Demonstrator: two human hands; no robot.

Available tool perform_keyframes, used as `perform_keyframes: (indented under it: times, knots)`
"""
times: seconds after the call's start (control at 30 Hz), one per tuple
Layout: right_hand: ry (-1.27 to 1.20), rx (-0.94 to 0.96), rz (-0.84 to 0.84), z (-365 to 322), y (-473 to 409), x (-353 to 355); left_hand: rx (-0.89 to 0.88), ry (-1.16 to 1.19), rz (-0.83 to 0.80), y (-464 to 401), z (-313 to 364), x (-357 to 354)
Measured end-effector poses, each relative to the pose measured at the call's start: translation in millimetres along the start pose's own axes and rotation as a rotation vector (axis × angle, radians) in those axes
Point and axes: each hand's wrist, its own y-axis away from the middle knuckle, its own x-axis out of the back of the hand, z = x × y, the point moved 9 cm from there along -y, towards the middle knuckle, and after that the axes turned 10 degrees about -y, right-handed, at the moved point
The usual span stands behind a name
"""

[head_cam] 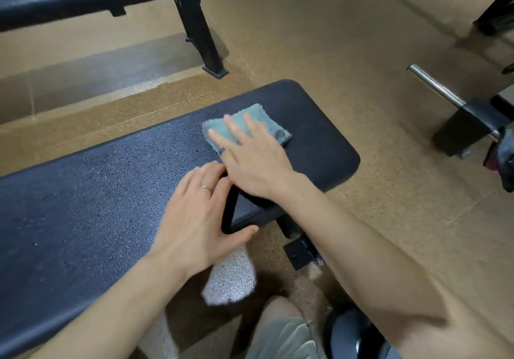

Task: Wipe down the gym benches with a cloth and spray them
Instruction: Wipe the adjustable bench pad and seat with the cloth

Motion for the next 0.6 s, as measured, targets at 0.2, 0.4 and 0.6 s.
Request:
perform_keyframes:
  times: [0.2,0.4,0.6]
  knots:
    - [-0.008,0.089,0.035,-20,101,-14,0.172,-0.088,0.025,69,-68,1]
    - [0.020,0.043,0.024,-6,39,-6,0.170,-0.095,0.026,65,-60,-1]
    - [0.004,-0.082,-0.006,-21,-45,1,0.170,-0.085,0.020,65,-62,-1]
